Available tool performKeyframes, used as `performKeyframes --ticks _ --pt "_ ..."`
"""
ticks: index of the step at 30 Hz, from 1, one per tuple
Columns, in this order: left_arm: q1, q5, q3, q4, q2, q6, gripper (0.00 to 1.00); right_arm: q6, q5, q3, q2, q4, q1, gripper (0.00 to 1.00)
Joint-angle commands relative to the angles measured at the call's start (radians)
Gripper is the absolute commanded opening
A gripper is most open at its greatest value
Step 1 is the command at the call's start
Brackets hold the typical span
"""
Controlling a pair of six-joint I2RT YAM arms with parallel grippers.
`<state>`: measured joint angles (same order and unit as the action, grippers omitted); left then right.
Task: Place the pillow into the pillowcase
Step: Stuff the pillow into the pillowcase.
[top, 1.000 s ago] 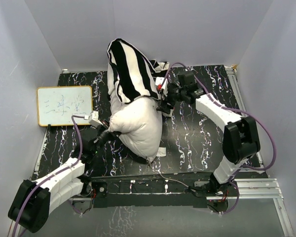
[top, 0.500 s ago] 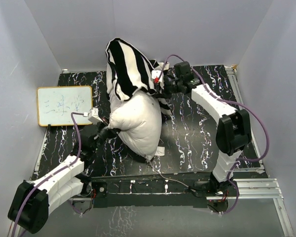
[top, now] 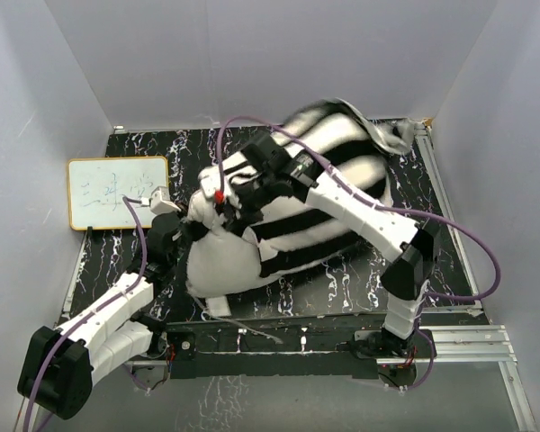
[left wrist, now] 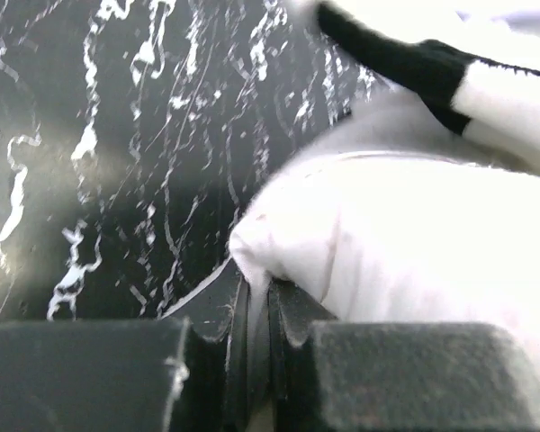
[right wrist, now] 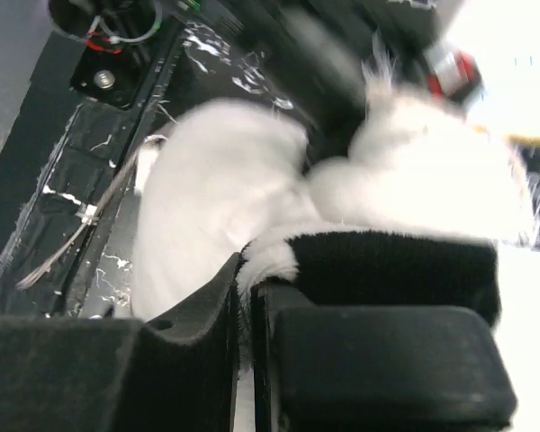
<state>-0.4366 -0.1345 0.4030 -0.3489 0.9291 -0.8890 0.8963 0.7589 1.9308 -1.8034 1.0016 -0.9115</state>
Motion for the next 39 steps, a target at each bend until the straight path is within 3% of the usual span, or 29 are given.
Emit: performKeyframes --ticks 1,6,8,11,14,17,20,23,27,31,35,39 --pt "0.001 -0.051 0.071 -0.163 -0.021 -0.005 0.0 -0.254 0.141 0.012 -0.049 -0.211 0.16 0.08" --pt "0.001 0.063 0.037 -0.262 0.049 -0.011 0.0 -0.35 0.063 -0.03 -0.066 -0.326 0.27 0.08" --pt "0.001 0.093 0.042 -0.234 0.067 0.007 0.15 -0.382 0.048 -0.054 -0.074 -0.368 0.302 0.08" --pt "0.001 0.113 0.073 -0.094 0.036 0.092 0.48 -0.418 0.055 -0.05 -0.099 -0.403 0.352 0.08" --pt "0.001 0.074 0.169 0.213 -0.033 0.228 0.8 -0.465 0.08 0.018 -0.133 -0.421 0.403 0.08" --pt "0.002 -0.031 0.318 0.617 -0.102 0.35 0.94 -0.499 0.106 0.108 -0.165 -0.426 0.441 0.08" --pt "0.003 -0.035 0.45 0.896 -0.137 0.375 0.96 -0.514 0.115 0.156 -0.183 -0.427 0.448 0.08" --pt "0.004 0.108 0.521 1.043 -0.162 0.308 0.96 -0.524 0.128 0.156 -0.195 -0.433 0.449 0.08" --pt "0.002 0.37 0.46 0.985 -0.266 0.151 0.96 -0.536 0.132 0.118 -0.195 -0.454 0.448 0.08" --pt "0.002 0.526 0.308 0.874 -0.347 -0.007 0.96 -0.541 0.134 0.102 -0.2 -0.463 0.448 0.08" --pt "0.002 0.534 0.142 0.843 -0.369 -0.054 0.97 -0.548 0.147 0.098 -0.205 -0.463 0.448 0.08" --pt "0.002 0.408 0.152 0.853 -0.266 0.052 0.97 -0.545 0.154 0.072 -0.186 -0.465 0.449 0.08"
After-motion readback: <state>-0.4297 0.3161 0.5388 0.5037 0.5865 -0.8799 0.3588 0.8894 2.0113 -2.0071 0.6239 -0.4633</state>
